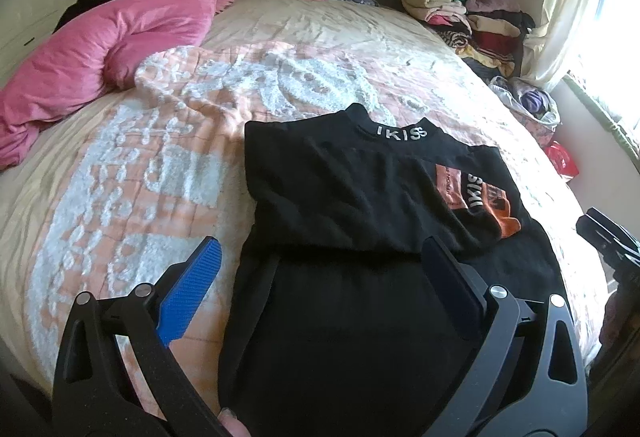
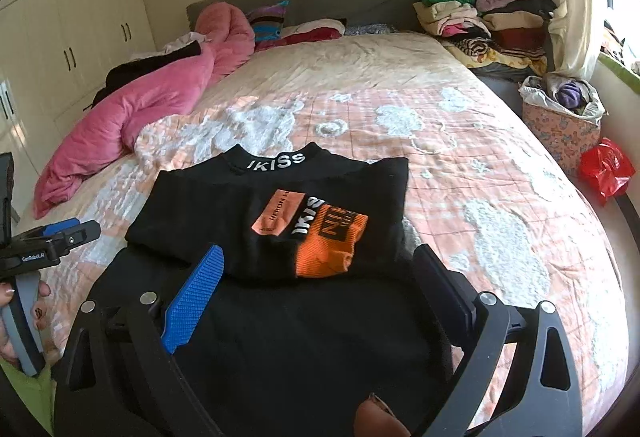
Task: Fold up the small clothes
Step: 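Move both open tools back to the hem of the sweatshirt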
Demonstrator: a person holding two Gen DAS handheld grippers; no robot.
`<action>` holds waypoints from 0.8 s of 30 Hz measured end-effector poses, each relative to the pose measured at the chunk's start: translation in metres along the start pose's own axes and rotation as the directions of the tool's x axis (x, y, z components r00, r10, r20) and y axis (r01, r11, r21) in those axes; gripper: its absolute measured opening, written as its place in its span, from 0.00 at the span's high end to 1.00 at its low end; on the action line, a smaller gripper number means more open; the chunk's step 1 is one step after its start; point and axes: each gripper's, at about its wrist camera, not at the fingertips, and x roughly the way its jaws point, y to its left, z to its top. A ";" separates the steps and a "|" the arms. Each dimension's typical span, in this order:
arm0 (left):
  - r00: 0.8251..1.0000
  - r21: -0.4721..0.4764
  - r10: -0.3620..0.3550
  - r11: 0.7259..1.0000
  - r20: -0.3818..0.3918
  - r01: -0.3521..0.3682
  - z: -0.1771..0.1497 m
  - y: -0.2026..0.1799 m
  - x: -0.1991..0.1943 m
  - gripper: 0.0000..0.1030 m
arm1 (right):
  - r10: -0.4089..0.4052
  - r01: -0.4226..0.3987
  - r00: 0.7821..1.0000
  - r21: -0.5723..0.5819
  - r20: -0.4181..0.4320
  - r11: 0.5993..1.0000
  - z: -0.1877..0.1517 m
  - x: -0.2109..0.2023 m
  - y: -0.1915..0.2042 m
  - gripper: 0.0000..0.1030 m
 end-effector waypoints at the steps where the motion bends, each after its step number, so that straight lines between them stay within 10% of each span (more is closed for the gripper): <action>1: 1.000 0.000 0.003 1.000 0.001 -0.003 -0.001 0.000 -0.001 0.09 | 0.000 0.000 1.000 0.004 0.003 1.000 -0.001 -0.003 -0.002 0.08; 24: 0.997 0.010 0.049 0.999 -0.055 -0.049 -0.048 0.021 -0.028 0.09 | -0.029 0.029 1.000 -0.024 -0.004 0.999 -0.041 -0.052 -0.025 0.08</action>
